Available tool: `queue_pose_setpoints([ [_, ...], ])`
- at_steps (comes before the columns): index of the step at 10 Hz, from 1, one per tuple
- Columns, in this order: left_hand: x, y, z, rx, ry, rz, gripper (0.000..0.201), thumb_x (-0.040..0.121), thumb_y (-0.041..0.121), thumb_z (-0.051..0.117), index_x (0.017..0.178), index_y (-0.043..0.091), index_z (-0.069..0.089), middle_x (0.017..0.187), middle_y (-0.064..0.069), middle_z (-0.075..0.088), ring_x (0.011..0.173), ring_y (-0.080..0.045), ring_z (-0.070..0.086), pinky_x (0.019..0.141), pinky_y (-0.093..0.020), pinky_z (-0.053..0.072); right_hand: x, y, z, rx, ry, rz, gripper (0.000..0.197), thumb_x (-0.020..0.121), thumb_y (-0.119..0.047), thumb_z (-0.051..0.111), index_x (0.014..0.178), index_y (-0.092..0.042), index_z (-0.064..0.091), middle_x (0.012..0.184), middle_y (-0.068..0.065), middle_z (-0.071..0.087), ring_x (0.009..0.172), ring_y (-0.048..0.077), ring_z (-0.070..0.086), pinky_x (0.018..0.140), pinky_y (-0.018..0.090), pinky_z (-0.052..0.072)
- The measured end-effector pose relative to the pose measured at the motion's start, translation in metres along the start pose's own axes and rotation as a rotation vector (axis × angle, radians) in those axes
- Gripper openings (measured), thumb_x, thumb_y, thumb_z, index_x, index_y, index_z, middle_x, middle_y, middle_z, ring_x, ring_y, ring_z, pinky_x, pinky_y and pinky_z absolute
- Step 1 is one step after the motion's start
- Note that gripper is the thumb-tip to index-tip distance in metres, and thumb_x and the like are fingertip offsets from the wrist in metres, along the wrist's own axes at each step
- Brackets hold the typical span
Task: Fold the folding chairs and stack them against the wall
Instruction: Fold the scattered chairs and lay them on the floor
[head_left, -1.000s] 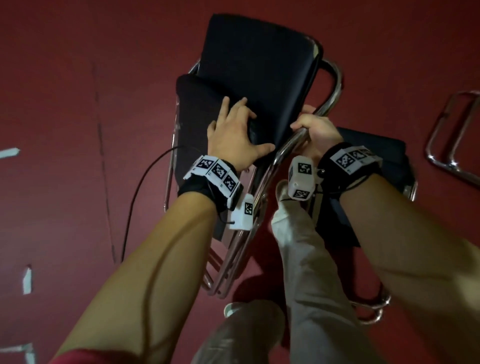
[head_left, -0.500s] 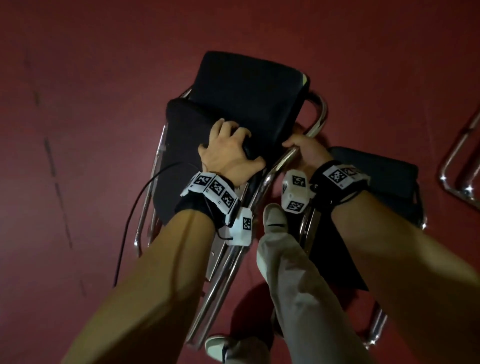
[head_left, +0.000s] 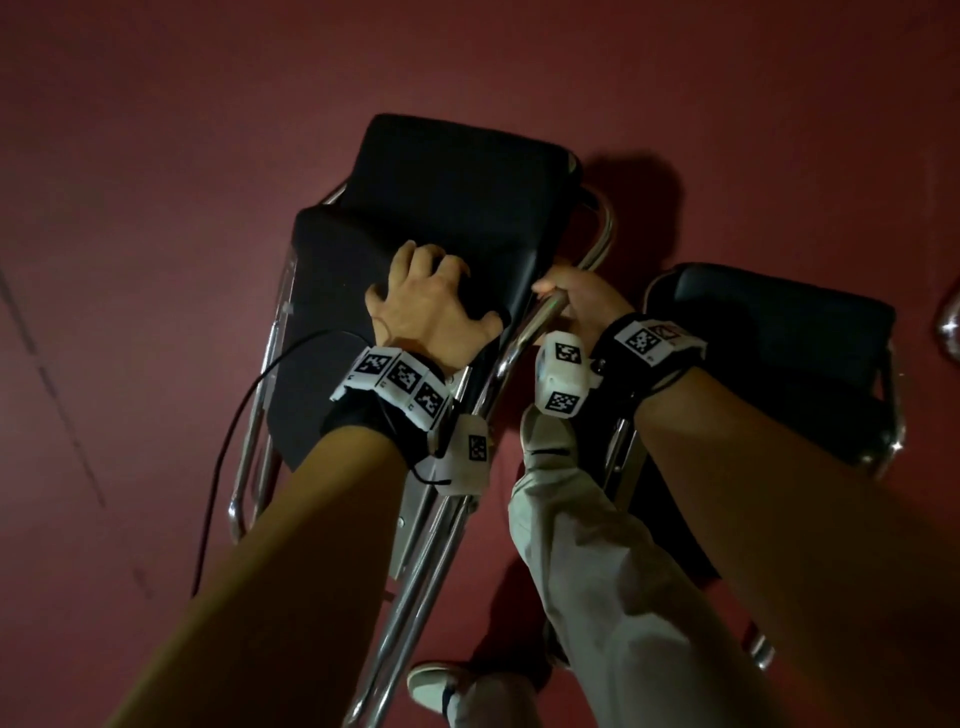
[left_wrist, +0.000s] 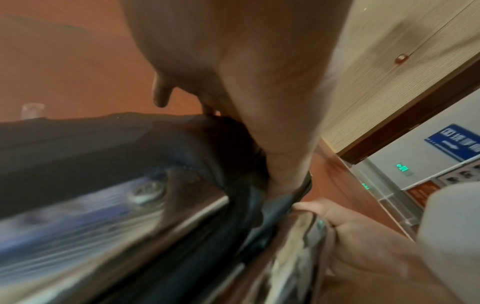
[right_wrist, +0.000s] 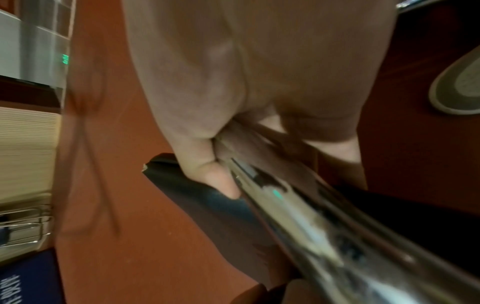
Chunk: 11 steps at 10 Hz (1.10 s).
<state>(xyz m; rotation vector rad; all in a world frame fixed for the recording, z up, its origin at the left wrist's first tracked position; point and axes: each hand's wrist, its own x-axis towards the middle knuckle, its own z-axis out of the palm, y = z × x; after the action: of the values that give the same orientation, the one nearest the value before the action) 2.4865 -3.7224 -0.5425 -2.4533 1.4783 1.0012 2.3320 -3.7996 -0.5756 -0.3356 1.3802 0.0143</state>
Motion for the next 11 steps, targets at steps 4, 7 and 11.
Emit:
queue_pose_setpoints([
  [4,0.025,-0.041,0.046,0.048,0.016,-0.074,0.066,0.077,0.065,0.057,0.132,0.029,0.053,0.152,0.001,0.036,0.150,-0.024,0.011,0.111,-0.060,0.025,0.057,0.013,0.027,-0.109,0.015,0.053,0.013,0.086,-0.020,0.057,0.089,-0.007,0.058,0.068,0.009,0.056,0.062,0.024,0.058,0.063,0.031,0.048],
  [7,0.052,-0.020,0.108,0.119,-0.158,-0.008,0.072,0.079,0.069,0.055,0.143,0.038,0.044,0.162,-0.003,0.020,0.154,-0.024,-0.006,0.111,-0.074,-0.008,0.133,0.043,-0.015,-0.176,0.301,-0.030,0.022,0.093,-0.016,0.065,0.073,-0.007,0.061,0.076,0.010,0.063,0.079,0.028,0.064,0.082,0.043,0.053],
  [11,0.069,0.000,0.164,0.136,-0.194,-0.022,0.061,0.090,0.063,0.048,0.145,0.038,0.040,0.162,-0.006,0.015,0.153,-0.029,-0.010,0.110,-0.075,-0.009,0.167,0.058,-0.048,-0.389,0.278,0.061,0.023,0.094,-0.009,0.060,0.114,0.000,0.064,0.091,0.005,0.061,0.102,0.026,0.062,0.097,0.043,0.052],
])
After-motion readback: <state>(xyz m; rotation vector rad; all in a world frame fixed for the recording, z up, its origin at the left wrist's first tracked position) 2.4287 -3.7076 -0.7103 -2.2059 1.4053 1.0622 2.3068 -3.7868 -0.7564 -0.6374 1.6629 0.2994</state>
